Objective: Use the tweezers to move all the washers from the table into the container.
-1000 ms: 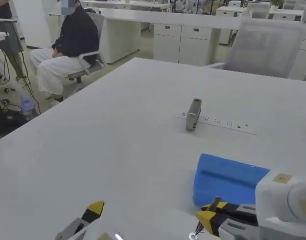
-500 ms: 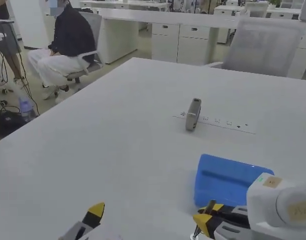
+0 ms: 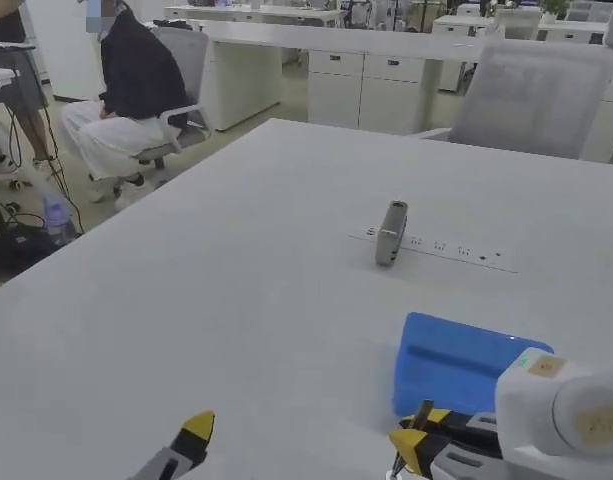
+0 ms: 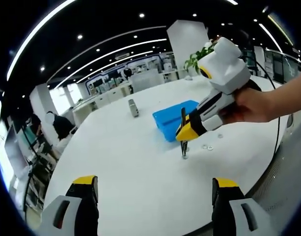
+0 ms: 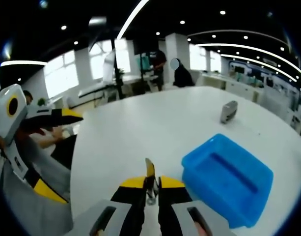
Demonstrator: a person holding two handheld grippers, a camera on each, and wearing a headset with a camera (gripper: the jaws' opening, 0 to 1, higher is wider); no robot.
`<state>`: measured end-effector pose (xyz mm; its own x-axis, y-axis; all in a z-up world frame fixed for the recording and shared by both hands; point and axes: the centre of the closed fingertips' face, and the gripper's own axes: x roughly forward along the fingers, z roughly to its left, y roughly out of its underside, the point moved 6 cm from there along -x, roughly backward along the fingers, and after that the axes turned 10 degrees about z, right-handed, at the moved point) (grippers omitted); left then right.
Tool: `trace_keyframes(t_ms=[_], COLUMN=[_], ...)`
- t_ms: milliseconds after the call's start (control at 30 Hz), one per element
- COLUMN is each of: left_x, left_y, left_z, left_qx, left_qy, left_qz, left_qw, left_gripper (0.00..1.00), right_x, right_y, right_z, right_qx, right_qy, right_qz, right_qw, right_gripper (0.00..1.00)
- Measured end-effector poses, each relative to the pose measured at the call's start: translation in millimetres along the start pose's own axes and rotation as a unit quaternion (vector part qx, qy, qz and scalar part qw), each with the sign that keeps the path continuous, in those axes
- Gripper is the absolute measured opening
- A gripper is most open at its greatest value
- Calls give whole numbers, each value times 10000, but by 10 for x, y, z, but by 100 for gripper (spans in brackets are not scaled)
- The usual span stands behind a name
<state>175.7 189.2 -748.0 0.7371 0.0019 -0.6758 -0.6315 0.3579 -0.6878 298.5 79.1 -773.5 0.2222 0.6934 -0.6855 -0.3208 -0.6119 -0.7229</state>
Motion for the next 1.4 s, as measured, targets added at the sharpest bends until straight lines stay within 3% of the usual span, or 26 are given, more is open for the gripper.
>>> trace_keyframes(t_ms=[533,733,1000,1233,1400], left_x=[10,5,1,0,1], left_y=[10,3,-1,-1,-1], left_z=[-6,-2,-13,-45,-40], left_qx=[39,46,83,227,217], left_qy=[31,12,42,75,63], left_qz=[50,23,-3,3,6], left_qw=[10000,10000,10000,9997,9997], left_gripper=[99,99,99,99,99], right_x=[-57,-243,-531,-617,-554], right_y=[-2,-145,-508,-606,-599], right_z=[-70,-100,-296,-485,-568], right_qx=[346,370,493,568,662], right_qy=[39,98,336,577,614], right_qz=[39,-176,-718,-859,-827], right_qw=[9994,9991,9956,9930,9925], right_gripper=[3,3,3,3,3])
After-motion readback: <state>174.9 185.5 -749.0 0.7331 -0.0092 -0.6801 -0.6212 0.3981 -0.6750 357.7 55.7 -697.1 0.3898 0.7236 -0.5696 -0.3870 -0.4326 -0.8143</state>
